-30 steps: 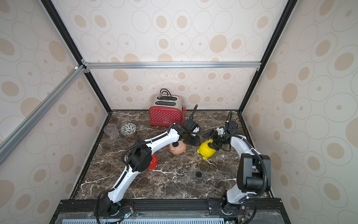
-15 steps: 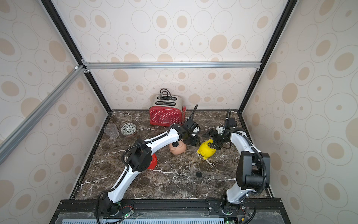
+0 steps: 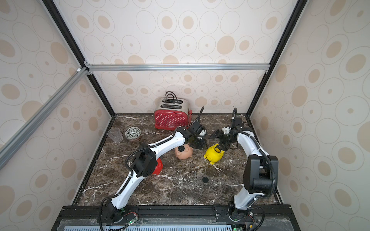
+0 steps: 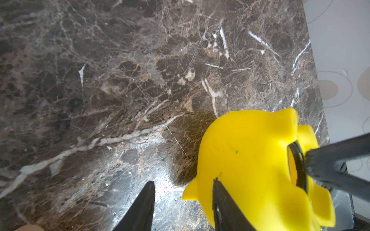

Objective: Close piggy banks
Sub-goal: Turn over the piggy bank at the center of the board.

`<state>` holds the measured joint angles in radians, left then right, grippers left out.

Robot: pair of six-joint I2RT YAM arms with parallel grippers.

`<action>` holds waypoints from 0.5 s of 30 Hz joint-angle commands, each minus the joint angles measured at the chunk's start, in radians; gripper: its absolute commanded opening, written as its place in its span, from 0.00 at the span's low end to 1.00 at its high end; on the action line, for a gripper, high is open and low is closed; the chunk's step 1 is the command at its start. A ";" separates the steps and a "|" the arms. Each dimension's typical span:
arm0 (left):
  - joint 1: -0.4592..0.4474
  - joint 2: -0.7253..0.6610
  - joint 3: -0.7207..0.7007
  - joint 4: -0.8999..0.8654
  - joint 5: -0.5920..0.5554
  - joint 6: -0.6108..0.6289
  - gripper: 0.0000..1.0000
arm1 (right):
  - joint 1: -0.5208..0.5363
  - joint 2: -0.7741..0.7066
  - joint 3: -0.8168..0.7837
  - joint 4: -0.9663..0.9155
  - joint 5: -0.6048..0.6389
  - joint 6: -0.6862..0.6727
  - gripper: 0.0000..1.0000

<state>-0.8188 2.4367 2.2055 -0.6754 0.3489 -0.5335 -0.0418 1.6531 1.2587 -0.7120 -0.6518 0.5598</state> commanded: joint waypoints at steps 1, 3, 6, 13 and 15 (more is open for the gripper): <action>0.021 -0.027 0.020 -0.027 -0.008 0.018 0.48 | 0.022 0.025 0.017 -0.023 0.022 0.002 0.86; 0.027 -0.038 0.013 -0.024 -0.015 0.018 0.48 | 0.032 0.041 0.031 -0.024 0.015 0.002 0.86; 0.027 -0.051 0.012 -0.020 -0.025 0.018 0.50 | 0.045 0.052 0.038 -0.014 0.015 0.009 0.86; 0.027 -0.056 0.040 -0.039 -0.035 0.023 0.51 | 0.053 0.032 0.050 -0.011 0.017 0.012 0.86; 0.029 -0.064 0.043 -0.041 -0.043 0.020 0.52 | 0.053 0.019 0.070 -0.038 0.029 -0.007 0.86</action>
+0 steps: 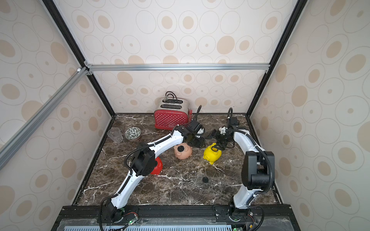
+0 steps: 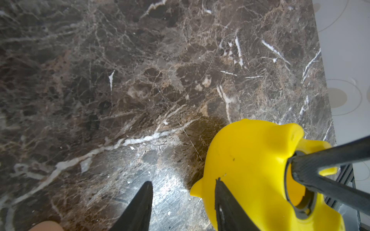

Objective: Close piggy banks
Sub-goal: Turn over the piggy bank at the center of the board.

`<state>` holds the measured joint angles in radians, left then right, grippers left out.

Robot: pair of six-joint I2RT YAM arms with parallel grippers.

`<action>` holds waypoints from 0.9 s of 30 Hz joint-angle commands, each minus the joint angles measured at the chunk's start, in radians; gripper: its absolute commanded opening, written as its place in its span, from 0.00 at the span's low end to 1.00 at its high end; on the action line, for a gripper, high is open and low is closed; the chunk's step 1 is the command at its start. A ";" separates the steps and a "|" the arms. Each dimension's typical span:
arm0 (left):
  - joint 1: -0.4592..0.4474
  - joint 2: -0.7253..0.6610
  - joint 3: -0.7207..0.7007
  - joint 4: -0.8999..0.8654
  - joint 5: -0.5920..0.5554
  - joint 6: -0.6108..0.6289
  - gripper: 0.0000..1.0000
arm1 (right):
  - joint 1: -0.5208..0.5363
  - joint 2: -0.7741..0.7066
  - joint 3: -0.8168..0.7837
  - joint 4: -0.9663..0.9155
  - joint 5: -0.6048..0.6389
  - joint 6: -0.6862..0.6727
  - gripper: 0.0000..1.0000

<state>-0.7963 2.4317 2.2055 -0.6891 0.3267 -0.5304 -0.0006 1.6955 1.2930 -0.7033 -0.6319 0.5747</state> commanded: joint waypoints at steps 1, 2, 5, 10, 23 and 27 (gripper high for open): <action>0.008 -0.064 0.047 -0.026 -0.024 0.014 0.52 | 0.012 -0.034 0.042 -0.054 0.018 -0.031 0.86; 0.011 -0.068 0.054 -0.024 -0.027 0.008 0.52 | 0.010 -0.045 0.043 -0.053 0.025 -0.035 0.86; 0.009 -0.084 0.058 -0.017 -0.036 0.000 0.52 | 0.001 -0.057 0.050 -0.057 0.059 -0.045 0.86; 0.005 -0.170 -0.027 0.019 -0.091 0.000 0.52 | -0.031 -0.054 0.041 -0.043 0.080 -0.068 0.86; -0.068 -0.384 -0.343 0.149 -0.088 0.007 0.50 | -0.108 -0.006 0.012 -0.018 0.184 -0.088 0.82; -0.100 -0.420 -0.448 0.216 -0.081 -0.021 0.49 | -0.134 0.014 -0.017 0.015 0.220 -0.073 0.78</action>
<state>-0.8738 2.0415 1.7981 -0.5217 0.2451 -0.5354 -0.1162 1.6802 1.3025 -0.6979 -0.4561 0.5064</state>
